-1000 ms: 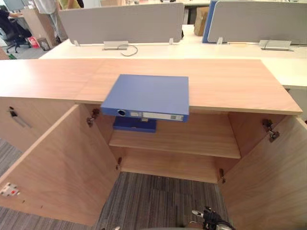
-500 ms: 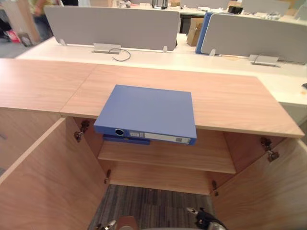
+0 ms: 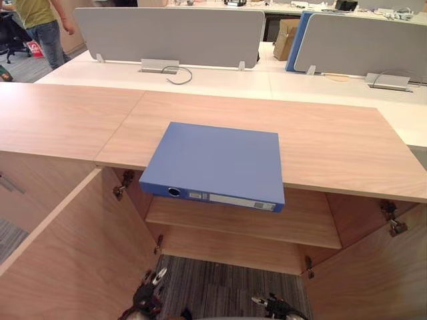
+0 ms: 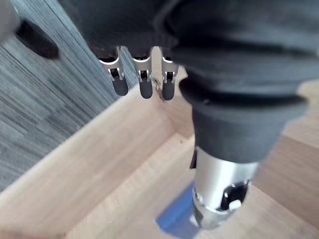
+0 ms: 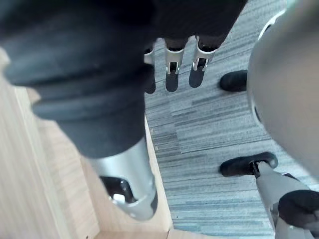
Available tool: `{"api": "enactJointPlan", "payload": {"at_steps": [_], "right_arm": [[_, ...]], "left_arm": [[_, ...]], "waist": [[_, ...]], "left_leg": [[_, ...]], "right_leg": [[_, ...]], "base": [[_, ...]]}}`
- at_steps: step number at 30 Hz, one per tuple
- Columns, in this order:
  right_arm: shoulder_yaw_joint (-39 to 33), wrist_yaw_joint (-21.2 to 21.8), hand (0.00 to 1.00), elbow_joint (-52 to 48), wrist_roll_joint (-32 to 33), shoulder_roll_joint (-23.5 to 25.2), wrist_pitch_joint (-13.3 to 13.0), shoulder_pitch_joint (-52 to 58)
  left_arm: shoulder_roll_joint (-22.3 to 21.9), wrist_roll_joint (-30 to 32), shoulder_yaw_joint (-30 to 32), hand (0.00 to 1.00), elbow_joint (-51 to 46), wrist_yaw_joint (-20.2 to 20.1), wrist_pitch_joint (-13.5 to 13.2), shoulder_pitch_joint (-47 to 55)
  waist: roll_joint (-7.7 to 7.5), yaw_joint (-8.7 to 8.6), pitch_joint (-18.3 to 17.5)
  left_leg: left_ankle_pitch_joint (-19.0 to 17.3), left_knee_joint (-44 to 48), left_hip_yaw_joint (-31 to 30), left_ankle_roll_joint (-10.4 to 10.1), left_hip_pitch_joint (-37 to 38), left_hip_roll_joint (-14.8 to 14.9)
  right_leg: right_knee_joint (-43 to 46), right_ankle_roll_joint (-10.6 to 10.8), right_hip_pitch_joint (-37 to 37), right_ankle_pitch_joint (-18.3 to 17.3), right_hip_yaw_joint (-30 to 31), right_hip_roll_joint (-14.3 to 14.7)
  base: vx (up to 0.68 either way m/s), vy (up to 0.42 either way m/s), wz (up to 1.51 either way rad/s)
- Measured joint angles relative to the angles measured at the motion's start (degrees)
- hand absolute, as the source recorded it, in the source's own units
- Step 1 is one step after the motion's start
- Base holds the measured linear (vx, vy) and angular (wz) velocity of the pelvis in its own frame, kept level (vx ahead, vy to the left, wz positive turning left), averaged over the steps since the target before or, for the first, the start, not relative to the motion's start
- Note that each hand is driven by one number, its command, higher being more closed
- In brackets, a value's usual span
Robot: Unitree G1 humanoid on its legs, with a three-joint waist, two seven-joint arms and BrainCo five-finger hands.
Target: Walk over to the cabinet, pick up the folder, carry it to the office cabinet, place the folder inside the office cabinet, then close the office cabinet door
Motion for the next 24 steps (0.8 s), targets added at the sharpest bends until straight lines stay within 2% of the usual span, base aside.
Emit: {"api": "enactJointPlan", "payload": {"at_steps": [2, 5, 6, 8, 10, 11, 13, 15, 17, 18, 19, 22, 24], "right_arm": [[1.83, -0.05, 0.00, 0.00, -0.03, -0.44, 0.09, 0.90], [2.11, -0.07, 0.00, -0.17, -1.88, -0.46, 0.41, 1.33], [2.11, -0.07, 0.00, -0.39, -2.07, -0.40, 0.52, 1.89], [2.06, -0.12, 0.00, -1.32, -2.03, -0.12, 0.53, 2.74], [2.05, -0.53, 0.00, -2.63, -1.98, 0.44, 0.41, 3.76], [1.94, -0.58, 0.00, -2.95, -1.99, 0.66, 0.41, 3.95], [1.83, -1.39, 0.00, -4.55, -2.02, 1.38, 0.40, 4.71], [1.84, -1.94, 0.00, -4.55, -2.02, 1.67, 0.43, 4.76], [2.01, -2.69, 0.00, -5.02, -2.03, 2.09, 0.33, 4.91], [2.01, -2.80, 0.00, -5.36, -2.04, 2.32, 0.24, 4.93], [2.01, -3.03, 0.00, -6.16, -2.06, 2.80, -0.15, 5.01], [1.65, -3.56, 0.00, -6.86, -2.47, 3.79, -1.27, 4.92], [1.59, -3.76, 0.00, -6.79, -3.71, 3.81, -1.63, 4.78]], "left_arm": [[-0.73, -2.04, -1.38, 0.00, -6.47, 0.40, 0.04, 2.20], [-1.95, -3.75, -0.96, 0.00, -24.33, 2.09, -0.03, 5.86], [-2.90, 1.51, 0.74, 0.00, -31.54, 4.31, -0.15, 5.94], [-4.55, 6.73, 4.37, 0.00, -40.19, 6.30, -0.62, 5.45], [-5.01, 23.26, 9.93, 0.00, -48.66, 12.95, -1.71, 2.88], [-4.99, 26.79, 11.34, 0.00, -50.18, 14.89, -1.70, 2.37], [-5.01, 36.05, 15.44, 0.00, -56.86, 21.89, -1.62, 2.04], [-5.01, 41.17, 17.11, 0.00, -60.91, 26.37, -1.51, 1.87], [-4.56, 49.43, 16.57, 0.00, -68.01, 32.67, -1.04, 0.54], [-4.14, 51.11, 15.71, 0.00, -70.08, 33.86, -0.92, 0.06], [-2.49, 56.02, 13.08, 0.00, -73.80, 35.84, -0.70, -0.91], [2.11, 68.50, 7.30, 0.00, -79.90, 37.00, -0.72, -3.00], [2.82, 73.21, 4.93, 0.00, -80.05, 36.90, -1.00, -3.78]], "waist": [[0.03, 0.05, -0.06], [-0.01, 0.38, -0.31], [-0.10, 0.66, -0.39], [-0.28, 1.14, -0.63], [-0.58, 1.43, -0.91], [-0.62, 1.52, -1.03], [-1.05, 1.65, -1.82], [-1.29, 1.82, -2.21], [-1.15, 2.24, -2.66], [-1.19, 2.27, -2.74], [-1.30, 2.20, -2.93], [-0.88, 1.78, -3.47], [-0.34, 1.43, -3.95]], "left_leg": [[0.72, -1.59, -0.04, 0.20, 0.71, 0.00], [1.50, -3.50, 0.23, 0.53, 1.45, -0.11], [1.58, -3.55, 0.35, 0.52, 1.43, 0.09], [1.51, -3.31, 0.60, 0.44, 1.38, 0.06], [0.31, -1.37, 0.71, 0.28, 1.22, 0.17], [-0.05, -0.97, 0.73, 0.34, 1.27, 0.18], [-0.86, -0.76, 0.73, 0.44, 1.36, 0.38], [-1.00, -1.10, 0.69, 0.65, 1.40, 0.59], [-0.54, -2.85, 0.60, 1.04, 2.34, 1.38], [-0.53, -3.10, 0.46, 1.04, 2.36, 1.52], [-0.51, -3.67, 0.05, 1.04, 2.42, 1.57], [0.29, -5.34, -0.17, 0.86, 2.35, 1.41], [1.24, -6.00, -0.29, 0.89, 2.37, 1.38]], "right_leg": [[-0.08, 0.04, -0.03, 0.05, 0.04, 0.06], [-0.87, 0.25, -0.02, 0.63, 0.40, 0.33], [-1.12, 0.49, 0.14, 1.04, 0.43, 0.26], [-1.28, 0.68, 0.26, 1.30, 0.50, 0.18], [-1.20, 0.69, 1.04, 1.47, 0.46, -0.05], [-1.11, 0.73, 1.29, 1.51, 0.34, -0.12], [-0.97, 0.82, 1.88, 1.57, 0.06, -0.05], [-0.71, 0.89, 1.77, 1.77, 0.00, 0.11], [-0.42, 0.67, 1.34, 2.84, -0.06, 0.96], [-0.24, 0.47, 1.25, 2.98, -0.07, 1.12], [0.29, 0.46, 0.81, 2.99, -0.07, 1.21], [0.28, 0.46, -0.17, 2.98, 0.06, 1.26], [-0.41, 0.43, -0.42, 2.96, 0.19, 1.41]], "base": [[-0.03, -0.010, 0.00], [0.00, 0.004, -0.07], [0.00, 0.000, 0.00], [0.00, 0.000, 0.00], [0.00, 0.000, 0.00], [0.00, 0.000, 0.00], [0.00, 0.000, 0.00], [-0.03, -0.003, 0.03], [-0.05, -0.002, 0.01], [-0.07, 0.000, 0.00], [-0.06, 0.001, -0.03], [-0.04, -0.006, -0.12], [-0.03, -0.017, -0.10]]}}
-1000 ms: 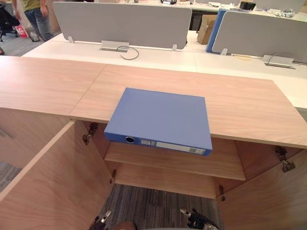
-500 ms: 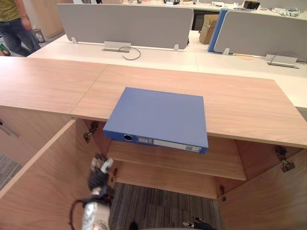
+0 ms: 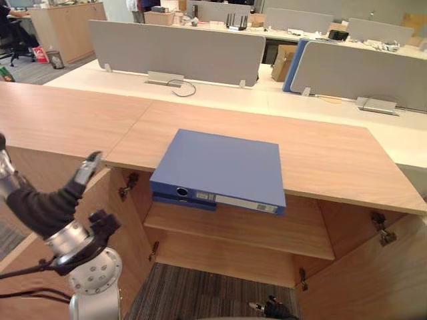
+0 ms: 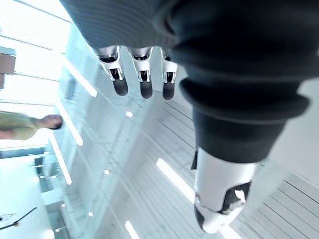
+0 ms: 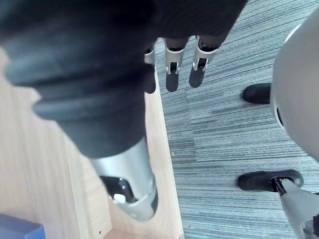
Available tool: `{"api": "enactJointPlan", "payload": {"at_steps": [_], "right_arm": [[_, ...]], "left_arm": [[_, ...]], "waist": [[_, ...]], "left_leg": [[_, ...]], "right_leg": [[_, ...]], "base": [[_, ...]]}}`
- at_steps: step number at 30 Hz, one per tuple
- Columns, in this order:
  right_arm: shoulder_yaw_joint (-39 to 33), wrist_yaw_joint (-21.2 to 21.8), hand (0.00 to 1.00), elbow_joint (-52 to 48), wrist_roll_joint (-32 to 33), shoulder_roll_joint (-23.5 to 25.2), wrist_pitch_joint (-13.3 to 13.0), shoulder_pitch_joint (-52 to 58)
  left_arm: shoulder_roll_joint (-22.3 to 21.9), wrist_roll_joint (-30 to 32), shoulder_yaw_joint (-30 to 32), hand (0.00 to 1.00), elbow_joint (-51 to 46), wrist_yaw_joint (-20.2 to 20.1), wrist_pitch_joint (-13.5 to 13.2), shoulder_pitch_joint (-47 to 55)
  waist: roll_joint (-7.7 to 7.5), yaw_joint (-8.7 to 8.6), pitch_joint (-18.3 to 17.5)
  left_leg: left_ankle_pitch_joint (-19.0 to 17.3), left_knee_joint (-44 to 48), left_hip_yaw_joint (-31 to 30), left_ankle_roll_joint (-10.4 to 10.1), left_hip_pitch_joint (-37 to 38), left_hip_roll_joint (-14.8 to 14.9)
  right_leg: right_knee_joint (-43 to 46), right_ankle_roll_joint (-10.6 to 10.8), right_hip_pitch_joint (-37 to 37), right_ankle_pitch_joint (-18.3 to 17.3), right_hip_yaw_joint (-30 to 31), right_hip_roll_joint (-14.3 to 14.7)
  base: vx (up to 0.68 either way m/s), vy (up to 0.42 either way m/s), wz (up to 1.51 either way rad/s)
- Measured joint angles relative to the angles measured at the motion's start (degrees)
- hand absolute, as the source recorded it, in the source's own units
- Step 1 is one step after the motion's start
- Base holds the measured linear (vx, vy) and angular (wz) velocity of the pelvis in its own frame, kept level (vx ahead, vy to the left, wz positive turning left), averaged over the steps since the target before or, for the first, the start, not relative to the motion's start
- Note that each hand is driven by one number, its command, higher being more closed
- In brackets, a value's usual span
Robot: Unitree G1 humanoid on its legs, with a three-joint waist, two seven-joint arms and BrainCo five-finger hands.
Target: Walk over to the cabinet, pick up the folder, carry it to the office cabinet, place the folder inside the office cabinet, then close the office cabinet door
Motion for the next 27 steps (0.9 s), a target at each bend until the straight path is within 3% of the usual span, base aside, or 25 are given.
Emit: {"api": "enactJointPlan", "payload": {"at_steps": [4, 11, 14, 20, 27], "right_arm": [[0.50, -0.05, 0.00, 0.85, -0.84, -0.06, -0.71, -0.26], [6.83, -0.28, 0.00, 3.70, -1.93, -1.09, -0.83, -2.01], [9.29, -0.27, 0.00, 5.33, -2.76, -1.38, -1.03, -3.03], [11.68, -0.13, 0.00, 7.33, -2.76, -1.84, -1.70, -4.50], [11.80, -0.10, 0.00, 9.24, -2.75, -2.07, -1.86, -5.61]], "left_arm": [[-0.11, 7.76, -5.42, 0.00, 2.97, -0.61, -0.64, -0.05], [0.92, 10.20, -14.58, 0.00, 10.48, -5.35, -2.52, -0.02], [4.01, 12.17, -19.14, 0.00, 12.76, -8.68, -4.18, -0.14], [11.01, 15.03, -21.89, 0.00, 13.41, -10.35, -6.98, -2.51], [14.73, 16.09, -21.94, 0.00, 13.52, -11.47, -8.26, -2.88]], "waist": [[0.11, 0.02, -0.35], [0.11, 0.20, -0.79], [0.09, 0.15, -0.87], [0.10, 0.13, -0.92], [0.19, -0.05, -0.93]], "left_leg": [[0.68, 0.16, 0.18, -1.04, -0.17, 0.17], [1.04, 0.20, 1.26, -1.07, -0.18, 0.75], [0.96, 0.21, 1.71, -1.04, -0.18, 0.66], [0.69, 0.23, 2.06, -1.09, -0.23, 0.54], [0.58, 0.38, 2.13, -1.12, -0.23, 0.53]], "right_leg": [[-1.30, -0.41, -0.40, -0.26, 1.43, 0.42], [-1.56, -0.83, -1.09, -0.53, 2.90, 1.31], [-1.94, -0.82, -1.17, -0.52, 3.38, 1.42], [-2.26, -0.82, -1.39, -0.52, 4.03, 1.38], [-2.23, -0.82, -1.46, -0.52, 4.17, 1.39]], "base": [[-0.03, -0.024, -0.11], [-0.01, -0.021, -0.11], [0.01, -0.002, -0.07], [0.00, 0.005, -0.05], [-0.01, 0.002, -0.01]]}}
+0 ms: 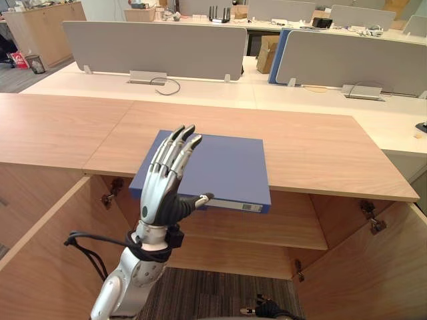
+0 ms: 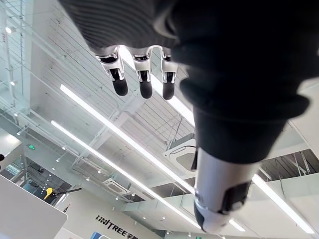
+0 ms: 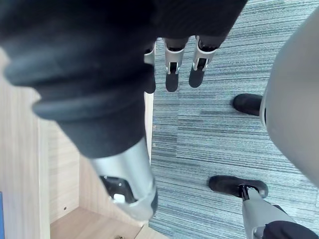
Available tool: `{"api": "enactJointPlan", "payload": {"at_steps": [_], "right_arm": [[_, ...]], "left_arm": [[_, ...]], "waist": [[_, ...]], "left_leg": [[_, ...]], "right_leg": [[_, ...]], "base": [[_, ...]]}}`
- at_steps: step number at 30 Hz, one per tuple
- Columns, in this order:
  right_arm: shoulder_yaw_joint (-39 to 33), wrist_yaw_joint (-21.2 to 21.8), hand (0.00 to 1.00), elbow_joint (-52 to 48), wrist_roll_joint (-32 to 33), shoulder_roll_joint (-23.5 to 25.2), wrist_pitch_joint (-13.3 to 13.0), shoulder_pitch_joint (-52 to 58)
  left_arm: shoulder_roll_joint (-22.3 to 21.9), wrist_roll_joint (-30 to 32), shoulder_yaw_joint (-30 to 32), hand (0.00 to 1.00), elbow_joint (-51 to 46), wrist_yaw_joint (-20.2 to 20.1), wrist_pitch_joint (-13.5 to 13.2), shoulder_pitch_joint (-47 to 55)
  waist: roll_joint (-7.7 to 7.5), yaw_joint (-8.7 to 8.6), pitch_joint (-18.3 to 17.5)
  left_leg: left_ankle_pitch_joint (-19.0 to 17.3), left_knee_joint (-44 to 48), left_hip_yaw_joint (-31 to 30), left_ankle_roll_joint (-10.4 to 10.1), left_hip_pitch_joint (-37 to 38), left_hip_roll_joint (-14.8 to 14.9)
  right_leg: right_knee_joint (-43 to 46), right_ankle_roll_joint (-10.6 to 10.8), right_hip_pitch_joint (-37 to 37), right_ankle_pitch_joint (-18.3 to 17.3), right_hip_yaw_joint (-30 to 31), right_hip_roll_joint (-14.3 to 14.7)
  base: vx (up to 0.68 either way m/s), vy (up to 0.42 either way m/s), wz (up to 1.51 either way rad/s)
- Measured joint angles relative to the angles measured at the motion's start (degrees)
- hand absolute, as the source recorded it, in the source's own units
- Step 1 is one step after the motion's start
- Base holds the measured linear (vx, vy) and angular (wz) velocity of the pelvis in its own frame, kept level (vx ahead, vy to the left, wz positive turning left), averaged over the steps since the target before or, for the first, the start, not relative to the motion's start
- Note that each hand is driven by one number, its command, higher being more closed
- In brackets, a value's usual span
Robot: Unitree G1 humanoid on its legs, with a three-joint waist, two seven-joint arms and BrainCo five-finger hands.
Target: Walk over to the cabinet, pick up the folder, carry it to the office cabinet, place the folder inside the office cabinet, then close the office cabinet door
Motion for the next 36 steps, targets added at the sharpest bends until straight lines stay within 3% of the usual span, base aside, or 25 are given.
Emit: {"api": "enactJointPlan", "payload": {"at_steps": [18, 25, 36], "right_arm": [[0.01, 0.03, 0.00, 0.98, -0.11, -0.63, 0.00, -0.23], [-0.09, 0.06, 0.00, 0.32, -0.36, -1.95, 0.06, 0.15], [-0.83, 0.04, 0.00, -0.34, -2.27, -2.65, 0.06, 0.41]], "left_arm": [[4.37, 0.57, 0.01, 0.00, 3.93, -1.65, -1.63, 1.96], [10.45, 4.65, -0.03, 0.00, 11.41, -2.55, -1.55, 0.49], [12.26, 9.71, 0.03, 0.00, 19.40, -2.54, -0.10, -2.27]], "waist": [[0.19, -0.20, -0.59], [1.05, -0.50, -0.59], [1.53, -1.36, -0.70]], "left_leg": [[0.00, 0.16, 0.21, -0.01, 0.10, 0.07], [0.08, 0.13, 0.16, 0.07, 0.26, -0.05], [0.12, -0.17, 0.30, 0.08, 0.27, -0.09]], "right_leg": [[0.11, 0.00, -0.02, 0.00, 0.23, 0.02], [-0.10, -0.16, -0.02, 0.11, 0.21, 0.08], [-1.28, -0.53, 0.10, 0.61, 0.27, 0.19]], "base": [[0.00, 0.001, 0.00], [0.00, 0.000, 0.00], [0.00, 0.000, 0.00]]}}
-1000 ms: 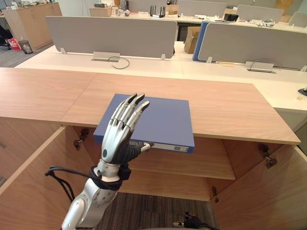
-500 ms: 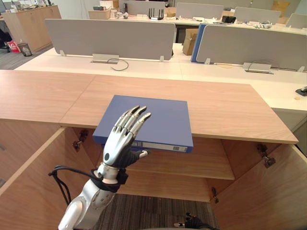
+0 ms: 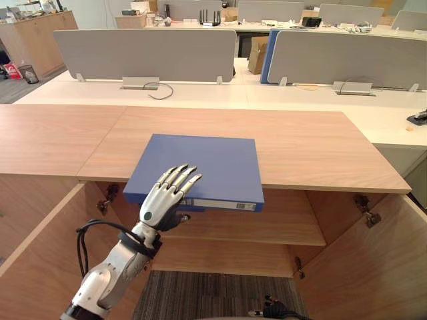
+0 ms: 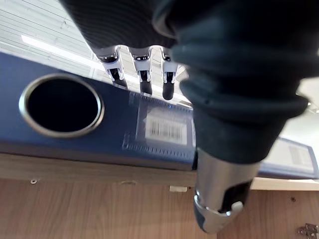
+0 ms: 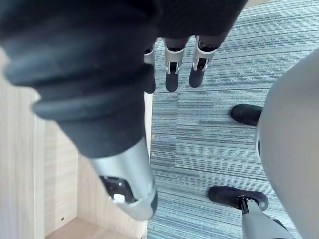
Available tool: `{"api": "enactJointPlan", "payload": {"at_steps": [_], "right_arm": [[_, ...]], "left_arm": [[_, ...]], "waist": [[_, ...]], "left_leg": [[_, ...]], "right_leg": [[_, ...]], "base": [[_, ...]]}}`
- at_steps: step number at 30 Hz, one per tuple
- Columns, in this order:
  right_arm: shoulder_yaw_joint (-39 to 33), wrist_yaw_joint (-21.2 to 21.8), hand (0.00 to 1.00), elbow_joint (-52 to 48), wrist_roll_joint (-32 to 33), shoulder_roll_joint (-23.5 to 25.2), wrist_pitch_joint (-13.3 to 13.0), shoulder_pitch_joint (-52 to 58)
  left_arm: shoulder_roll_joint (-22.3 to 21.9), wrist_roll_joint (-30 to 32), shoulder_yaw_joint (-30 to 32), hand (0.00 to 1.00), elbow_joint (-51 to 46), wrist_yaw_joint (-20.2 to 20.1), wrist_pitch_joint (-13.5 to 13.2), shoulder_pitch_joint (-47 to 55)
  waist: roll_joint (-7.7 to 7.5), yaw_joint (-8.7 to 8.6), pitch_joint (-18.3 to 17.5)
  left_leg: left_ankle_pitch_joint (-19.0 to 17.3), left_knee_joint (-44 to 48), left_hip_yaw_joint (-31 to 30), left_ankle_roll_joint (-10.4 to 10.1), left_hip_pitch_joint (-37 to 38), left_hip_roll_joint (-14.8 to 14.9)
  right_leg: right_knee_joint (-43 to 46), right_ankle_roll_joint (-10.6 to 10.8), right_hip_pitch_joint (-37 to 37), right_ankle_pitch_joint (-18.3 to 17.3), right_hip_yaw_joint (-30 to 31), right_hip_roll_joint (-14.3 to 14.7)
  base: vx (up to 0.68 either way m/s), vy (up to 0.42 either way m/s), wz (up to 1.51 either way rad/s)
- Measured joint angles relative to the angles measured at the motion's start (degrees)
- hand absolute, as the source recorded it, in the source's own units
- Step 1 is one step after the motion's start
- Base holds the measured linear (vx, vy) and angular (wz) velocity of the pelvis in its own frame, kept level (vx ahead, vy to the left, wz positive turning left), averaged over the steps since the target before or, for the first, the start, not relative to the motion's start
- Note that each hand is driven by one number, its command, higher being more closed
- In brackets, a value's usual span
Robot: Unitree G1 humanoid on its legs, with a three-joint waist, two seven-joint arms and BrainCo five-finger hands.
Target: Walk over to the cabinet, pick up the folder, carry it to the office cabinet, place the folder inside the office cabinet, then close the office cabinet door
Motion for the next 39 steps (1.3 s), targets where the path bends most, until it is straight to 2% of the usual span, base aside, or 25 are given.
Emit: {"api": "enactJointPlan", "payload": {"at_steps": [8, 16, 17, 26, 39], "right_arm": [[-0.24, -0.07, 0.00, -1.50, -0.02, -0.04, 0.00, -0.01], [0.22, -0.14, 0.00, -2.12, -0.02, -0.04, 0.00, -0.09], [0.22, -0.15, 0.00, -2.12, -0.02, -0.04, 0.00, -0.09], [0.15, -0.49, 0.00, -2.12, -0.04, -0.09, 0.00, -0.16], [0.21, -0.69, 0.00, -2.13, -0.04, -0.08, 0.00, -0.19]], "left_arm": [[0.00, 2.88, 0.01, 0.00, 2.14, 0.07, 0.97, -0.05], [0.08, 4.88, -0.01, 0.00, 5.66, 0.25, 1.53, -2.29], [0.09, 4.95, -0.02, 1.00, 5.93, 0.43, 1.58, -2.42], [0.07, 7.05, -0.04, 1.00, 7.58, 4.99, 3.87, -6.84], [-0.02, 9.44, -0.05, 1.00, 12.51, 6.92, 5.43, -11.90]], "waist": [[1.14, -0.28, 0.99], [0.99, -0.78, 1.13], [0.98, -0.85, 1.14], [0.95, -1.74, 1.15], [0.89, -2.25, 1.16]], "left_leg": [[-0.07, -0.07, 0.99, -0.08, 0.68, 0.04], [-0.12, -0.08, 1.21, -0.13, 0.88, 0.06], [-0.12, -0.08, 1.21, -0.13, 0.88, 0.06], [-0.11, -0.08, 1.63, -0.13, 0.88, 0.07], [-0.11, -0.08, 2.10, -0.12, 1.71, 0.01]], "right_leg": [[-0.82, -0.03, 0.48, 0.85, 0.96, 0.02], [-1.17, 0.09, 0.67, 0.94, 1.38, 0.05], [-1.19, 0.10, 0.69, 0.95, 1.38, 0.06], [-1.78, 0.18, 0.73, 1.51, 1.58, 0.08], [-2.77, 0.22, 1.86, 2.25, 1.79, 0.06]], "base": [[-0.04, 0.013, -0.07], [-0.01, 0.003, -0.02], [0.00, 0.000, 0.00], [-0.01, 0.003, -0.02], [0.00, 0.001, 0.00]]}}
